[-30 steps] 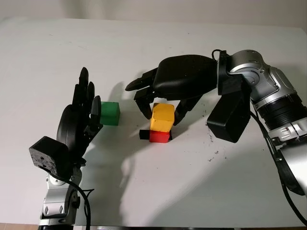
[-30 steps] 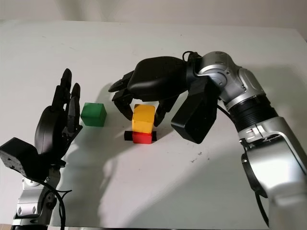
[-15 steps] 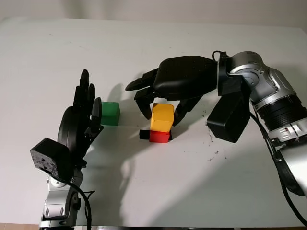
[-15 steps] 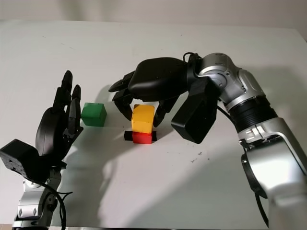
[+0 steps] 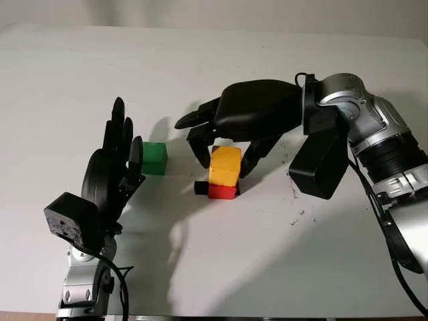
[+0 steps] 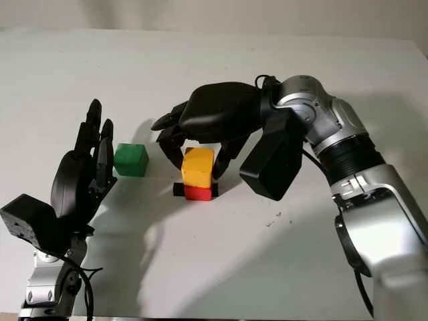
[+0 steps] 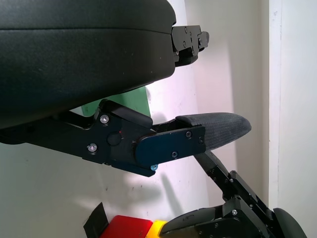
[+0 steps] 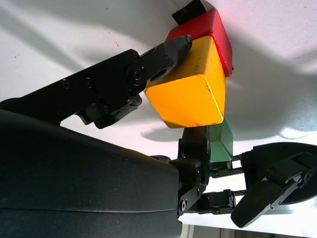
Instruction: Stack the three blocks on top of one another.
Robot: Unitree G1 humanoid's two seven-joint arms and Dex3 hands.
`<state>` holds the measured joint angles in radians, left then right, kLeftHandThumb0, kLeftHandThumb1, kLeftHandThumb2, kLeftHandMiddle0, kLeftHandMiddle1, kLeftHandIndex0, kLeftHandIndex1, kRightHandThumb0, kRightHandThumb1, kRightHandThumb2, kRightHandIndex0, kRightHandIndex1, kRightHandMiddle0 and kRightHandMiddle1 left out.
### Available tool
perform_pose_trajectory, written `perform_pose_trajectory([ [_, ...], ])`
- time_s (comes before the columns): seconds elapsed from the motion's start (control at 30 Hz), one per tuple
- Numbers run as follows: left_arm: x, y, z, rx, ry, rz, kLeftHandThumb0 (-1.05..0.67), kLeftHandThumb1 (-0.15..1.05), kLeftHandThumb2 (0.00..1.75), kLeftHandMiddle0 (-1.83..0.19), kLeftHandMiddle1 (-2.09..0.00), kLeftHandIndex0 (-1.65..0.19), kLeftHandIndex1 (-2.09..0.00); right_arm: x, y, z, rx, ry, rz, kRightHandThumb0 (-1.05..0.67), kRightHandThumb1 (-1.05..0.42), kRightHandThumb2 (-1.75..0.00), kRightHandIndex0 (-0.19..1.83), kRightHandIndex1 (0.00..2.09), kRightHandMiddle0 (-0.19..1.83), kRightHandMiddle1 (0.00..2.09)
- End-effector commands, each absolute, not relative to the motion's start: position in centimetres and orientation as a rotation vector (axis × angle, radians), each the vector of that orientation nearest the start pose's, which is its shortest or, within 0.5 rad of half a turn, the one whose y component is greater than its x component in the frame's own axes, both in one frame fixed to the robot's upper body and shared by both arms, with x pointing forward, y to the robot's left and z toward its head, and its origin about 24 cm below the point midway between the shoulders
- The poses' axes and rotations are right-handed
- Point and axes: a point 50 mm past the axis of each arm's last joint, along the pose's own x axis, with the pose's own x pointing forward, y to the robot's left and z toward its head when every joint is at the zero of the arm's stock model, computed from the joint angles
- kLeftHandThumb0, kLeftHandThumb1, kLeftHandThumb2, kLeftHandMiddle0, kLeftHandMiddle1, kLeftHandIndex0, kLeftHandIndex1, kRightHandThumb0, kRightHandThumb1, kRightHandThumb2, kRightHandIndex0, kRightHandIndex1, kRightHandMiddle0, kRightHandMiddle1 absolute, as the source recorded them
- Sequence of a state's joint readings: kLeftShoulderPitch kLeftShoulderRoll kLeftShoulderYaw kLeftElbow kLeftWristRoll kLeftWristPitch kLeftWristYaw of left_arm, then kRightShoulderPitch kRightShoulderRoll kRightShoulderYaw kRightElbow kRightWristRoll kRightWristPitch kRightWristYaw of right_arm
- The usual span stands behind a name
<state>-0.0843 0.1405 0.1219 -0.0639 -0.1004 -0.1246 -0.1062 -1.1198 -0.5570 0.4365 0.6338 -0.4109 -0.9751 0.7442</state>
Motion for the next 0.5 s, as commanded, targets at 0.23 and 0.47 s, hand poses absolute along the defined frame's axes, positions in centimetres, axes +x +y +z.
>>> perform_pose_trajectory([
  [0.23,26.28,18.98,9.79,0.056,-0.294,-0.016,-0.73,1.05,0.6,0.1,-0.05,0.12,-0.05,33.71,-9.2,23.3,-1.68,-0.827,1.196,-0.53,-0.93,-0.05,0.05,0.04,0.17,0.77],
  [0.47,26.28,19.02,9.75,0.064,-0.295,-0.019,-0.73,1.05,0.61,0.11,-0.05,0.12,-0.05,33.7,-9.24,23.44,-1.772,-0.805,1.2,-0.67,-0.9,-0.05,-0.16,0.0,-0.03,0.25],
])
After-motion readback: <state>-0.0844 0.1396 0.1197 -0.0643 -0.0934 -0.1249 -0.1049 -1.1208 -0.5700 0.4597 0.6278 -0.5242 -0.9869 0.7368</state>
